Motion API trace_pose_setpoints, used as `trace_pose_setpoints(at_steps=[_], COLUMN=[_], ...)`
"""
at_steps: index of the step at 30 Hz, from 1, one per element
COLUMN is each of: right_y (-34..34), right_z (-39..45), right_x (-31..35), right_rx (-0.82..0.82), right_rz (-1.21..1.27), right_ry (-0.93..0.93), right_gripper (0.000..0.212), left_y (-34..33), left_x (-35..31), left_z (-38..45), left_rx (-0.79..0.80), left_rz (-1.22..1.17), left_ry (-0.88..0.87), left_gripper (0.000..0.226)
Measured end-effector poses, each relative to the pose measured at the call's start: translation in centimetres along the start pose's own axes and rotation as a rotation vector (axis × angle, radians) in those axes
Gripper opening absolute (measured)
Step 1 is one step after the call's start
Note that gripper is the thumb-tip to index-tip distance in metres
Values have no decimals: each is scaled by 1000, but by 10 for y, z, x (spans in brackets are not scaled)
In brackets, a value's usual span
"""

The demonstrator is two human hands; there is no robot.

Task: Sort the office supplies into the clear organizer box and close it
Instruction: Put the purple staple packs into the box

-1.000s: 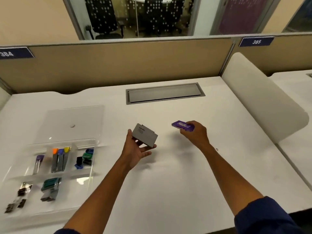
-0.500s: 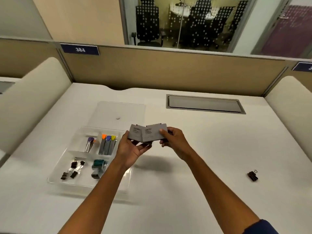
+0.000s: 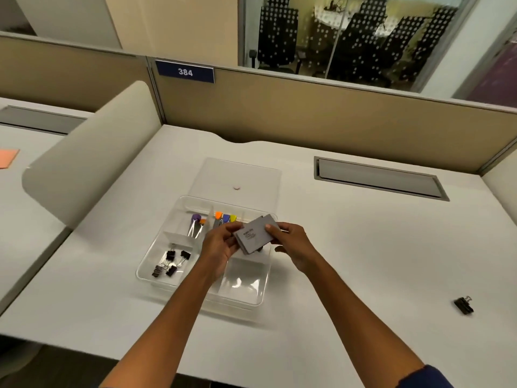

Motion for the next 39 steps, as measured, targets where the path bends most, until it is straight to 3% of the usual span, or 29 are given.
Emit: trace_pose_setpoints(at_steps=[4, 11, 19, 27, 33, 39], right_y=[-18, -46, -31, -48, 21, 117], right_z=[-3, -10, -17, -28, -29, -42], right_x=[1, 1, -2, -20, -15, -30], right_rx=[65, 135, 90, 77, -263, -586], right_rz=[-112, -643, -925, -1152, -700, -822], right_ry=[20, 138, 165, 366, 505, 414], right_gripper=[40, 34, 31, 33, 25, 36], left_y=[26, 40, 19, -13, -52, -125], left_x=[-24, -44, -34, -24, -5, 37], left_z=[12, 30, 34, 31, 33, 24], left_rx=[-58, -50, 19, 63, 118, 291], left_rz=[268, 674, 785, 812, 885, 1040], left_ry=[-170, -383, -416, -416, -432, -558], left_gripper=[23, 20, 25, 29, 32, 41])
Point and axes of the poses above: each hand's wrist, its own z-axis towards the middle knuckle, its own y-axis out of the back of the hand, x = y × z, the point moved 5 cm from there along z, towards the middle knuckle, and after that the axes turned 1 degree about z, right-handed, at the moved point
